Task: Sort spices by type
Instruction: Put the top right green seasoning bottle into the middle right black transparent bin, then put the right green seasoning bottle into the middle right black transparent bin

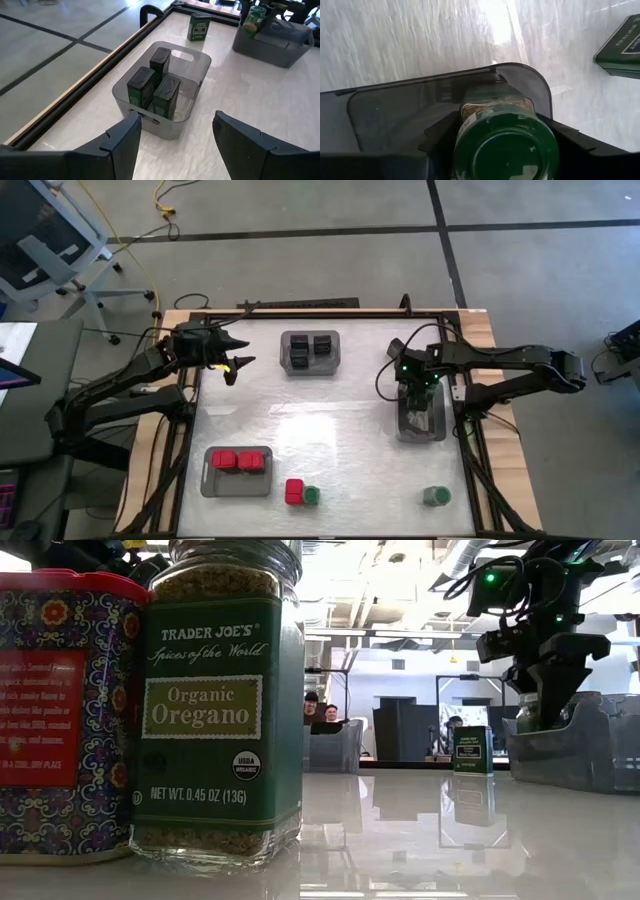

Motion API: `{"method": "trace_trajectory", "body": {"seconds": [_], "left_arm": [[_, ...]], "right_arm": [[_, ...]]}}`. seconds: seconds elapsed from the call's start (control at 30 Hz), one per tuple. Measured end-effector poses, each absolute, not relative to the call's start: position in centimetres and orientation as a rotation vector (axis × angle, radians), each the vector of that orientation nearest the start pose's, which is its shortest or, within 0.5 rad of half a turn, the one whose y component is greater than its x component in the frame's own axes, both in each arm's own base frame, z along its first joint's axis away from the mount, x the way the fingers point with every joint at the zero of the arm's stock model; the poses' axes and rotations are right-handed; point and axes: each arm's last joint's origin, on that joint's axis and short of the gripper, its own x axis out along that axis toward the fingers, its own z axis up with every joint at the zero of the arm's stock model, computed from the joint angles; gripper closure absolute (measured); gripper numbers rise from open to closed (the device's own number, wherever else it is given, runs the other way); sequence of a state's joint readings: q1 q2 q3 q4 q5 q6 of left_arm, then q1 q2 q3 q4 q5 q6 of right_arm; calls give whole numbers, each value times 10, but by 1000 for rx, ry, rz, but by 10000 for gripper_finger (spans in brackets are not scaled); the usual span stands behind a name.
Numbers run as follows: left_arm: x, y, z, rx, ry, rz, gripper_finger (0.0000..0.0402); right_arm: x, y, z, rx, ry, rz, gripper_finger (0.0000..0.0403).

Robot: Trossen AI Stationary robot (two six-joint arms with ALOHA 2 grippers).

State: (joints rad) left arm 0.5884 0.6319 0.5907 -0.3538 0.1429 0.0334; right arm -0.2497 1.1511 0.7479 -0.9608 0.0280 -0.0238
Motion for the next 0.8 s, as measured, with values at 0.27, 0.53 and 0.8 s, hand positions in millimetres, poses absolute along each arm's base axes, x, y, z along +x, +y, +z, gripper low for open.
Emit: {"method": "trace_trajectory", "body": {"seconds": [0.27,0.53,0.8], "left_arm": [[121,76,272,-125,375,434,166],[121,76,272,-125,376,435,166],[121,76,272,-130,374,436,166]], "right_arm": [[175,-45,215,131,1359,-216,89],[175,-46,266,279,1290,-340,88],[171,-40,304,536,1097,-500,88]]}}
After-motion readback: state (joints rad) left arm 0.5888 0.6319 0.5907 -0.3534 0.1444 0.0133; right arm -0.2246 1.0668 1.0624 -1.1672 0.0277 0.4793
